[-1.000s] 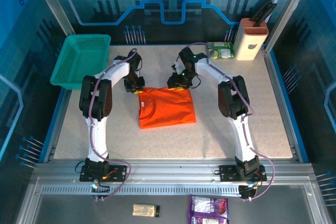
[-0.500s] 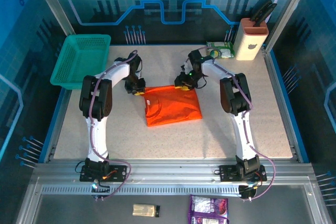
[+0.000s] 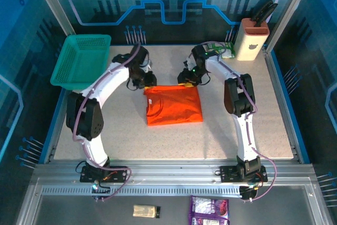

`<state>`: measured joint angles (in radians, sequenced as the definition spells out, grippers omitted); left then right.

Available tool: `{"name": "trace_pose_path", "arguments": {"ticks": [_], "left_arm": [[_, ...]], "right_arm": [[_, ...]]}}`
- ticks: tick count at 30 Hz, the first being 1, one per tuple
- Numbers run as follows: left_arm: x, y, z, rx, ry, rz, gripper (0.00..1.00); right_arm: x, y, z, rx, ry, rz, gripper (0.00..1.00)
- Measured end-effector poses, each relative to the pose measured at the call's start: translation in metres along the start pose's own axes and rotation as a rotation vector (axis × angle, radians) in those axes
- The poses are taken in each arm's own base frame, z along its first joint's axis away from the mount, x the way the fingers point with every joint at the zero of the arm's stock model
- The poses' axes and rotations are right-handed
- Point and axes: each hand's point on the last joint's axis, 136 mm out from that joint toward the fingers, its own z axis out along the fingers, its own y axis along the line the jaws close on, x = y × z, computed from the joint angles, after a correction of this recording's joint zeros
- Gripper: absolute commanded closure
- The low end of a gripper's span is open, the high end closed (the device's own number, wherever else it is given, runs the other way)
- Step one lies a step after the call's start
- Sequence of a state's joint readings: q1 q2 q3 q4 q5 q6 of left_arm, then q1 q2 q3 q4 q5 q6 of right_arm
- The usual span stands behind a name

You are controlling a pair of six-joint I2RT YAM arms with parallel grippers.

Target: Fold the inside-out t-shirt

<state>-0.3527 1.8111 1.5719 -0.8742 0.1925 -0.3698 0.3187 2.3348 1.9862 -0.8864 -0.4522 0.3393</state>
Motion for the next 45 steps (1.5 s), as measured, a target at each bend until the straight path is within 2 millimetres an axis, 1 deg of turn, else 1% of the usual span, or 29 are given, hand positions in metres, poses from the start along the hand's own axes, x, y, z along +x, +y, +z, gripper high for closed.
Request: {"name": "trace_pose_path", "arguments": {"ticks": [1, 3, 5, 6, 9, 11, 13, 15, 17, 20, 22, 25, 29, 32, 35, 37, 39, 40, 42, 45], "left_arm": [[0.012, -0.009, 0.004, 0.012, 0.020, 0.009, 0.75], [0.044, -0.024, 0.022, 0.034, 0.082, 0.029, 0.78], [0.072, -0.025, 0.042, 0.037, 0.146, 0.013, 0.79], [0.087, -0.020, 0.053, 0.029, 0.181, -0.006, 0.79], [0.117, -0.002, 0.074, 0.003, 0.249, -0.070, 0.80], [0.128, 0.011, 0.081, -0.017, 0.272, -0.104, 0.81], [0.131, 0.020, 0.086, -0.027, 0.277, -0.128, 0.82], [0.128, 0.029, 0.088, -0.033, 0.274, -0.150, 0.82], [0.122, 0.040, 0.090, -0.040, 0.268, -0.180, 0.82], [0.113, 0.056, 0.090, -0.050, 0.258, -0.217, 0.82], [0.108, 0.066, 0.090, -0.056, 0.251, -0.231, 0.82], [0.093, 0.076, 0.089, -0.058, 0.230, -0.242, 0.82], [0.063, 0.082, 0.094, -0.051, 0.202, -0.241, 0.81], [0.040, 0.080, 0.099, -0.043, 0.187, -0.215, 0.80], [0.017, 0.073, 0.104, -0.034, 0.170, -0.174, 0.78], [0.003, 0.069, 0.105, -0.028, 0.152, -0.147, 0.75], [-0.010, 0.064, 0.102, -0.017, 0.128, -0.119, 0.73], [-0.016, 0.061, 0.099, -0.013, 0.115, -0.103, 0.72], [-0.025, 0.055, 0.092, -0.002, 0.091, -0.085, 0.69], [-0.028, 0.050, 0.081, 0.004, 0.072, -0.079, 0.66]], "right_arm": [[-0.002, 0.001, -0.001, 0.000, -0.003, -0.008, 0.53], [-0.003, 0.000, 0.000, 0.005, -0.002, -0.019, 0.53], [0.000, -0.006, 0.005, 0.019, 0.013, -0.015, 0.53], [0.001, -0.010, 0.007, 0.029, 0.021, -0.010, 0.53], [0.006, -0.022, 0.010, 0.050, 0.039, 0.009, 0.53], [0.010, -0.032, 0.011, 0.064, 0.052, 0.024, 0.53], [0.018, -0.042, 0.014, 0.070, 0.071, 0.043, 0.53], [0.023, -0.045, 0.008, 0.067, 0.068, 0.046, 0.53], [0.040, -0.051, 0.001, 0.086, 0.081, 0.063, 0.53], [0.073, -0.058, -0.004, 0.096, 0.119, 0.096, 0.53], [0.095, -0.060, -0.008, 0.097, 0.136, 0.109, 0.53], [0.135, -0.062, -0.012, 0.092, 0.164, 0.141, 0.53], [0.188, -0.054, -0.012, 0.081, 0.198, 0.165, 0.53], [0.220, -0.040, -0.008, 0.078, 0.222, 0.148, 0.53], [0.243, -0.022, -0.003, 0.073, 0.251, 0.124, 0.53], [0.247, -0.011, -0.003, 0.055, 0.253, 0.114, 0.53], [0.241, -0.004, -0.006, 0.037, 0.231, 0.110, 0.53], [0.235, -0.001, -0.009, 0.033, 0.214, 0.108, 0.53], [0.213, 0.007, -0.017, 0.023, 0.163, 0.091, 0.53], [0.166, 0.020, -0.031, 0.007, 0.064, 0.058, 0.54]]}}
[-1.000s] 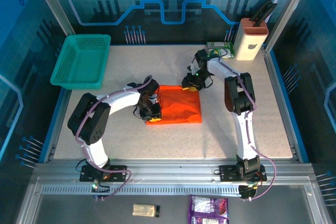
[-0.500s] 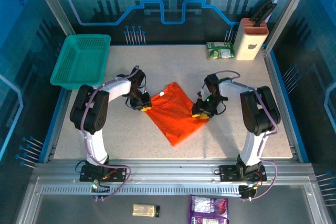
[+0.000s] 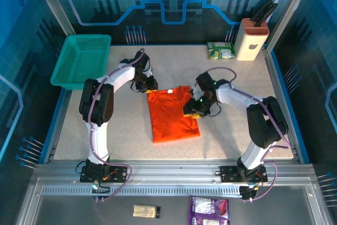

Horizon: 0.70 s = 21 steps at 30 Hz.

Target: Fold the inside-out t-shirt

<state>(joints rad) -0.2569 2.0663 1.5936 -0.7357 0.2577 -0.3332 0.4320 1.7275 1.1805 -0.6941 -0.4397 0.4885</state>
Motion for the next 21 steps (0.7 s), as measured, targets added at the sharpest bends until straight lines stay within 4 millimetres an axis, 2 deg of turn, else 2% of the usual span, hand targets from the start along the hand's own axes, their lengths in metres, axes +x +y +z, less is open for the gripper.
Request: {"name": "trace_pose_path", "arguments": {"ticks": [2, 5, 8, 11, 15, 17, 21], "left_arm": [[0.003, 0.000, -0.010, -0.009, -0.013, -0.003, 0.64], [0.013, 0.004, -0.024, -0.035, -0.025, -0.025, 0.61], [0.027, 0.011, -0.028, -0.050, -0.019, -0.063, 0.61], [0.041, 0.021, -0.020, -0.064, 0.010, -0.113, 0.61], [0.049, 0.028, -0.010, -0.068, 0.019, -0.167, 0.60], [0.045, 0.026, -0.007, -0.047, 0.005, -0.188, 0.60], [0.035, 0.026, -0.007, -0.015, -0.033, -0.230, 0.60]], "right_arm": [[-0.035, 0.005, -0.009, 0.006, -0.063, -0.022, 0.54], [-0.070, 0.002, -0.009, 0.040, -0.106, -0.046, 0.54], [-0.086, -0.001, -0.003, 0.065, -0.097, -0.055, 0.54], [-0.097, 0.008, 0.003, 0.072, -0.081, -0.084, 0.55], [-0.110, 0.048, 0.012, 0.025, -0.085, -0.167, 0.59], [-0.110, 0.074, 0.022, -0.015, -0.078, -0.207, 0.61], [-0.108, 0.108, 0.046, -0.071, -0.047, -0.241, 0.71]]}}
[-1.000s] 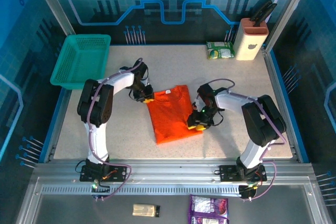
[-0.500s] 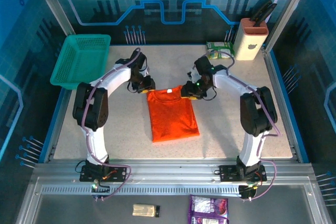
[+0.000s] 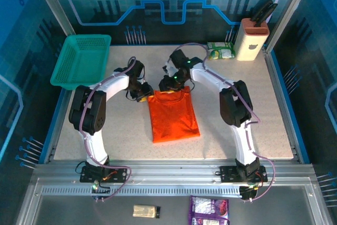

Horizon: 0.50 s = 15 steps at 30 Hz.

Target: Fold the inside-out t-shirt

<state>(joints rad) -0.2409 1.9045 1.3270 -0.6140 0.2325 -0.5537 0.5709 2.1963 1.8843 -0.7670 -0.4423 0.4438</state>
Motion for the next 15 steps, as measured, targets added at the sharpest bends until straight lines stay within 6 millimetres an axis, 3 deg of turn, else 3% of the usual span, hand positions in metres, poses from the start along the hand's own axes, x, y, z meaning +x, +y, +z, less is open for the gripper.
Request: {"name": "trace_pose_path", "arguments": {"ticks": [5, 10, 15], "left_arm": [[-0.006, 0.016, 0.005, 0.008, -0.016, -0.068, 0.61], [-0.005, 0.030, 0.008, 0.012, -0.002, -0.118, 0.61], [-0.005, 0.024, 0.008, 0.047, -0.003, -0.128, 0.60]], "right_arm": [[-0.005, 0.014, 0.036, -0.045, 0.029, 0.013, 0.82], [-0.014, 0.004, 0.062, -0.050, 0.043, 0.055, 0.85], [-0.013, -0.012, 0.084, -0.026, 0.071, 0.081, 0.88]]}}
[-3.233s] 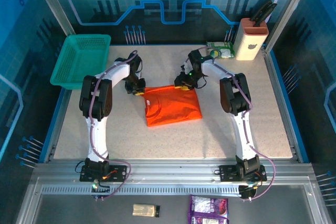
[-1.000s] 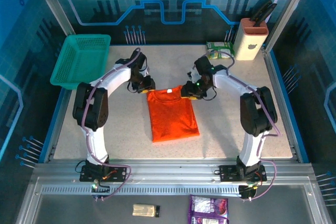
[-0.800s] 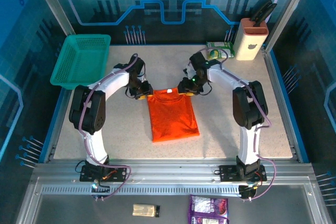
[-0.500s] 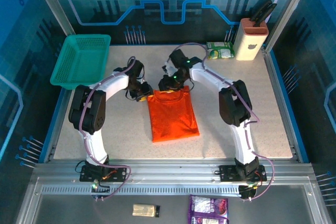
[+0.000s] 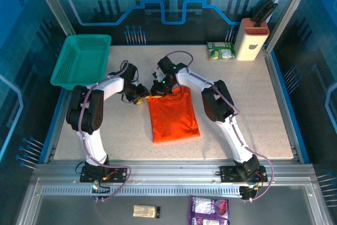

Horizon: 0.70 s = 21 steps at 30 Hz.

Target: Fold the inside-out t-shirt

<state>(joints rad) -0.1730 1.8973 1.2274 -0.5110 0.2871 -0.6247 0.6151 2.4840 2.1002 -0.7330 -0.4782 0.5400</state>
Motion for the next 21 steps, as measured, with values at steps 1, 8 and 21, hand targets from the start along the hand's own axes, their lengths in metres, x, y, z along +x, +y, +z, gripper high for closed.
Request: {"name": "trace_pose_path", "arguments": {"ticks": [1, 8, 21], "left_arm": [[0.000, -0.001, 0.000, 0.007, -0.001, -0.002, 0.60], [-0.002, -0.008, 0.000, 0.041, -0.002, 0.000, 0.59], [-0.012, -0.018, 0.024, 0.030, 0.026, -0.002, 0.65]], "right_arm": [[0.001, -0.006, 0.004, 0.014, 0.006, 0.007, 0.89], [0.000, -0.018, 0.005, 0.060, 0.007, 0.011, 0.95], [0.002, -0.026, 0.000, -0.004, -0.008, 0.031, 0.96]]}}
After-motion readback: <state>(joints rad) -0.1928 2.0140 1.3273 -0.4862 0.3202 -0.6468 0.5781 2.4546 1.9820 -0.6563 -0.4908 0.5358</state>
